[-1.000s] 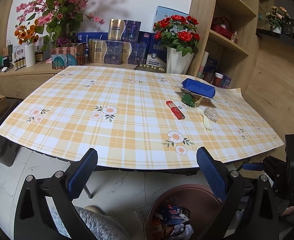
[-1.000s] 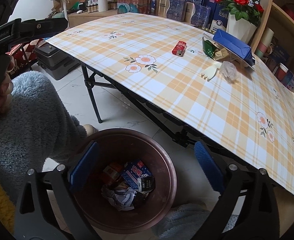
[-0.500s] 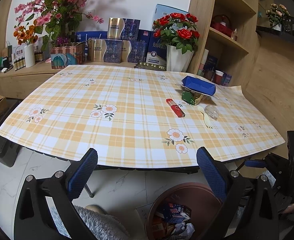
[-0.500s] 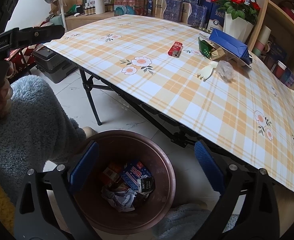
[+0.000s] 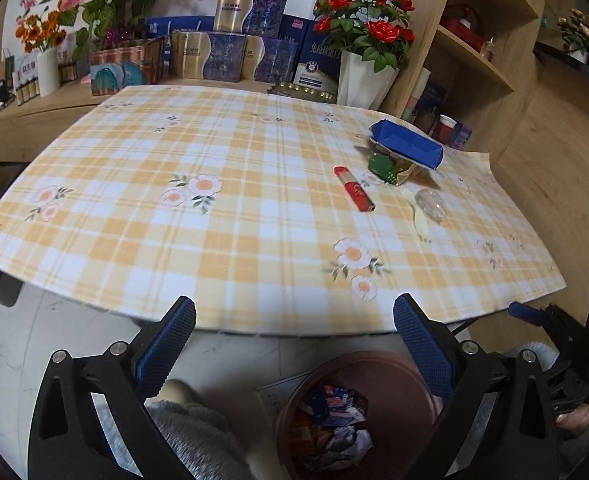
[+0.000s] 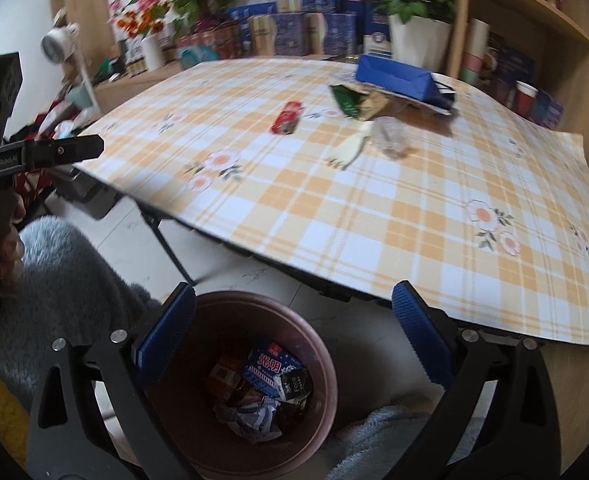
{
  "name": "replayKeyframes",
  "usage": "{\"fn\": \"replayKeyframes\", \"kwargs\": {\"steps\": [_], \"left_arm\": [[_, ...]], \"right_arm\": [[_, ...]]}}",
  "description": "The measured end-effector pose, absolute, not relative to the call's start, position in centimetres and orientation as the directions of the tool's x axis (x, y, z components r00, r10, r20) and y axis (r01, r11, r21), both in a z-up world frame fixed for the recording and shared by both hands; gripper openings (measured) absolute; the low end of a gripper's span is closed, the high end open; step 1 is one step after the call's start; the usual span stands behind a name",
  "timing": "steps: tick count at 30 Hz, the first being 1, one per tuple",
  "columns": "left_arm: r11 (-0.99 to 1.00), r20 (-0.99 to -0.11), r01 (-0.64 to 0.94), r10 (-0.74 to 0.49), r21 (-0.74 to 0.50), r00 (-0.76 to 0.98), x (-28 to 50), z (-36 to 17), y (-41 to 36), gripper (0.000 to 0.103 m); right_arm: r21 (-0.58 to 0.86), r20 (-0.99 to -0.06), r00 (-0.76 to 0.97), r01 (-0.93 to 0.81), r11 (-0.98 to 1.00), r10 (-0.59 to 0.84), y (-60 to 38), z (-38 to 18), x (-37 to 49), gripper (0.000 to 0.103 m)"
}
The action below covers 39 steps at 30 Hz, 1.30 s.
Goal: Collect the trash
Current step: 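Reach the left tool to the red lighter and grasp it, then grasp the clear plastic wrapper with the right tool while the left tool holds the lighter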
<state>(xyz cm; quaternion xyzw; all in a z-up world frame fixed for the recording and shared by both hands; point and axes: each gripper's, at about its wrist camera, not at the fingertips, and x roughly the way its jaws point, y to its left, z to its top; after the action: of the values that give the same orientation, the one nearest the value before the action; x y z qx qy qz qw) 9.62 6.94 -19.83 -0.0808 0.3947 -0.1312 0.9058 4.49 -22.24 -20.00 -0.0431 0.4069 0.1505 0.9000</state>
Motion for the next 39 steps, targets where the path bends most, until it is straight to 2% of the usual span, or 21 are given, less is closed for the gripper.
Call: {"fn": "replayKeyframes", "kwargs": {"steps": [7,12,19,24,27,30,32,33,35,39], "left_arm": [[0.937,-0.705,0.198,-0.347,-0.289,0.618,15.5,-20.0,3.1,0.097],[0.96,-0.756,0.175,-0.281,-0.22,0.591,20.9,-21.1,-0.6,0.094],[0.966,-0.795,0.194,-0.253,-0.173,0.551,26.8,-22.7,-4.8,0.075],[0.977,-0.834,0.205,-0.156,-0.053,0.529,28.9,-24.2,-7.2,0.067],[0.976,-0.822,0.216,-0.139,-0.019,0.553,29.0,-24.4,-7.5,0.061],[0.976,-0.794,0.216,-0.157,-0.034,0.587,28.6,-24.4,-6.7,0.051],[0.975,-0.782,0.205,-0.193,-0.086,0.592,28.6,-24.3,-5.8,0.034],[0.972,-0.776,0.198,-0.219,-0.123,0.592,28.6,-24.2,-5.4,0.031],[0.969,-0.764,0.182,-0.245,-0.169,0.597,28.5,-24.3,-4.6,0.024],[0.962,-0.751,0.19,-0.273,-0.197,0.601,28.3,-24.3,-4.6,0.023]], "right_arm": [[0.057,-0.733,0.643,-0.265,0.963,0.221,-23.6,-18.6,6.2,0.097],[0.061,-0.721,0.672,-0.186,0.981,0.172,-25.5,-17.3,8.5,0.097],[0.047,-0.708,0.694,-0.136,0.99,0.129,-28.0,-16.5,11.6,0.097],[0.048,-0.704,0.702,-0.098,0.994,0.103,-29.6,-16.3,13.5,0.097],[0.073,-0.7,0.707,-0.07,0.995,0.101,-30.7,-16.1,14.6,0.097],[0.1,-0.693,0.714,-0.049,0.994,0.105,-31.6,-16.0,15.5,0.097],[0.117,-0.685,0.719,-0.054,0.992,0.12,-31.8,-16.1,16.3,0.097],[0.118,-0.682,0.721,-0.058,0.991,0.123,-31.7,-16.2,16.6,0.095],[0.11,-0.681,0.72,-0.08,0.991,0.134,-31.1,-16.6,17.5,0.082],[0.122,-0.691,0.702,-0.125,0.985,0.174,-29.5,-17.4,19.7,0.066]]}}
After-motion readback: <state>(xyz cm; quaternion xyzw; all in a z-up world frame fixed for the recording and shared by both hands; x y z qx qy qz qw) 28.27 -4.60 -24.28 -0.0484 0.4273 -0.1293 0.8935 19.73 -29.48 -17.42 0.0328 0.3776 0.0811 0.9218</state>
